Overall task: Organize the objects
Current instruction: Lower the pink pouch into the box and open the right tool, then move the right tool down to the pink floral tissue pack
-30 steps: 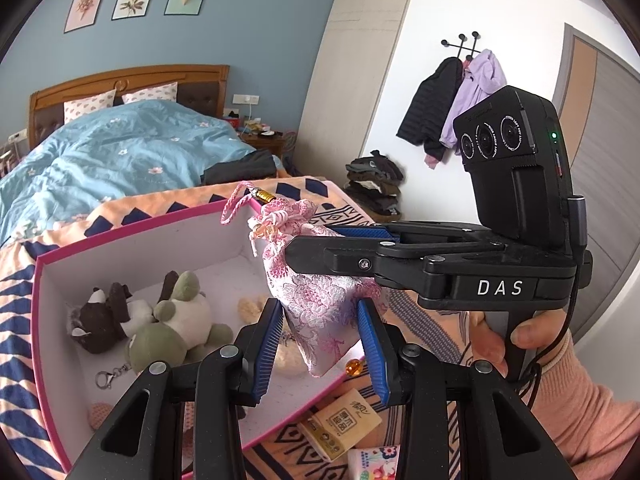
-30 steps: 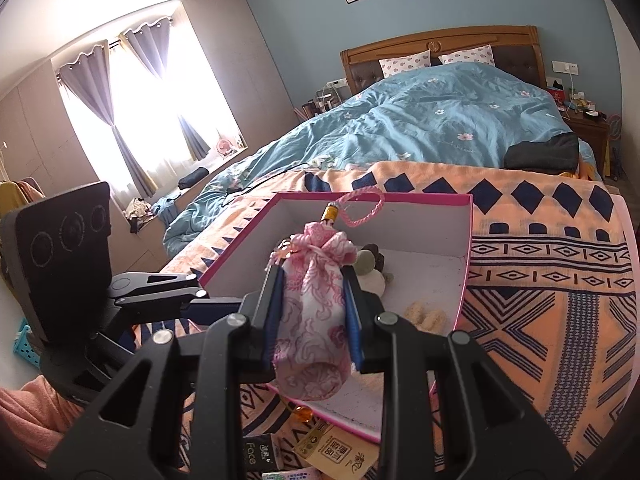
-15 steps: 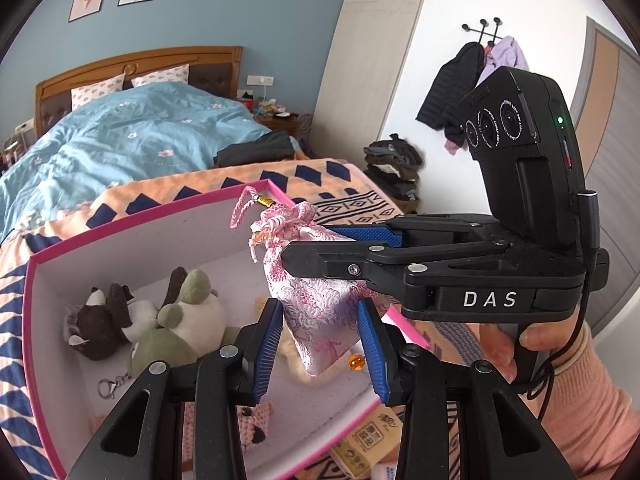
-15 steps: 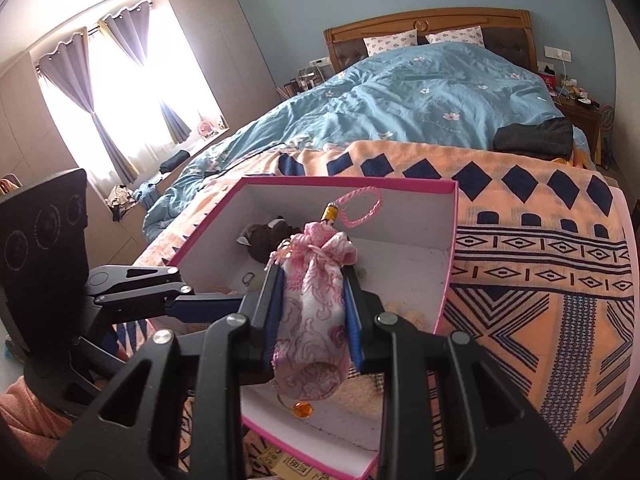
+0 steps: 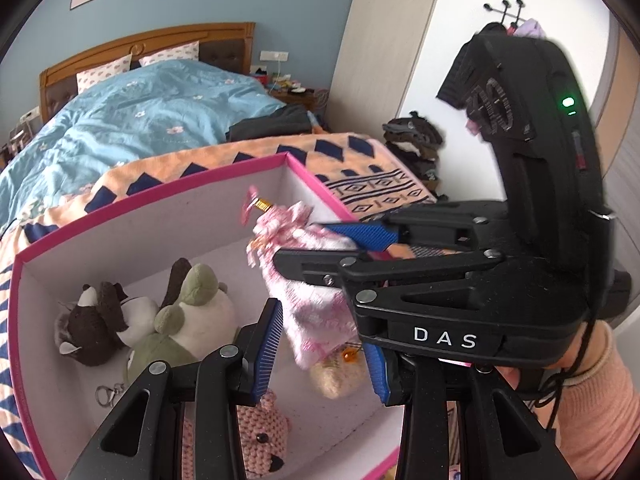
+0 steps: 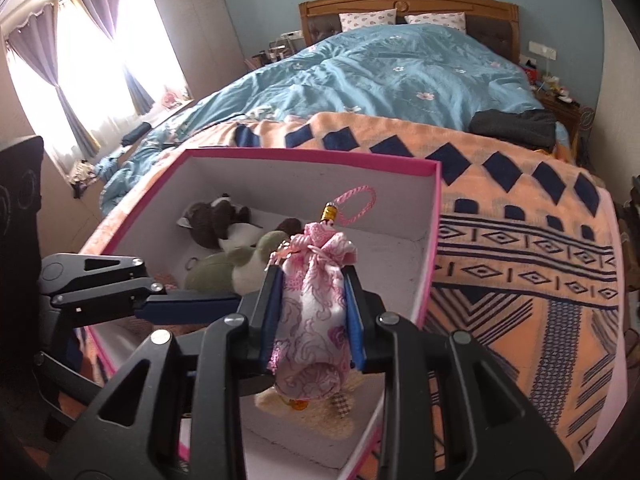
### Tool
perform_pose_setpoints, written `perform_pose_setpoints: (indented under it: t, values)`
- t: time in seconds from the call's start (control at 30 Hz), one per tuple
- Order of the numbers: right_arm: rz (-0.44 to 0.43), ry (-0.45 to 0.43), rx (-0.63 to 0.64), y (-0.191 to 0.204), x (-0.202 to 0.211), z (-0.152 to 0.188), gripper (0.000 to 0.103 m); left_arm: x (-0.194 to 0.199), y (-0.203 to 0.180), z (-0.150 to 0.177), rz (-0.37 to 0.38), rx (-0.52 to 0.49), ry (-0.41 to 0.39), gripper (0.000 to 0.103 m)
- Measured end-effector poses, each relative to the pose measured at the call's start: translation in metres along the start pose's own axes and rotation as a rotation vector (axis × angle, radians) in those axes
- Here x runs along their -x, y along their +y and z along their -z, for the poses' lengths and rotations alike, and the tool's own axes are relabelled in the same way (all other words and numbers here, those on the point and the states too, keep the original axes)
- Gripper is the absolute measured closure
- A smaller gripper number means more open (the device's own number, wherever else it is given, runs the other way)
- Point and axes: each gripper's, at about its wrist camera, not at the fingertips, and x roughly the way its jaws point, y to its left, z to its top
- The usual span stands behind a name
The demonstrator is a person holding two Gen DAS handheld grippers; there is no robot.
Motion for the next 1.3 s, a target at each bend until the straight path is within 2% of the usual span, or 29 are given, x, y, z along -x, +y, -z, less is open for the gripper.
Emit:
perform_pose_setpoints:
  t: [0.1, 0.27, 0.37, 0.57, 0.73, 0.83, 1.0, 1.23, 1.3]
  values:
    - [0.063, 0.002, 0.004, -0.002, -0.002, -0.001, 0.068, -0.006, 0.002, 0.0, -0.006, 0.01, 0.017, 0.065]
    - [0.098, -0.002, -0.008, -0.006, 0.002, 0.002, 0.065, -0.006, 0.003, 0.006, -0.023, 0.009, 0.012, 0.065]
    - [0.083, -0.029, -0.013, -0.005, 0.013, 0.007, 0.065, 0.003, 0.002, 0.012, -0.031, -0.001, -0.024, 0.064]
    - [0.01, -0.111, -0.02, 0.003, 0.052, 0.026, 0.062, 0.047, -0.012, 0.031, -0.06, -0.06, -0.158, 0.045]
    - [-0.06, -0.172, -0.01, 0.013, 0.094, 0.053, 0.056, 0.089, -0.028, 0.058, -0.042, -0.115, -0.254, 0.034]
    - [-0.089, -0.181, 0.006, 0.021, 0.111, 0.073, 0.053, 0.106, -0.041, 0.079, -0.04, -0.152, -0.279, 0.032]
    - [-0.121, -0.13, 0.03, 0.034, 0.115, 0.114, 0.051, 0.11, -0.057, 0.11, -0.033, -0.19, -0.258, 0.032]
    - [-0.137, -0.005, -0.012, 0.041, 0.09, 0.173, 0.051, 0.083, -0.067, 0.157, 0.0, -0.187, -0.127, 0.032]
    - [-0.152, 0.018, -0.039, 0.037, 0.085, 0.185, 0.051, 0.072, -0.069, 0.17, -0.044, -0.202, -0.088, 0.032]
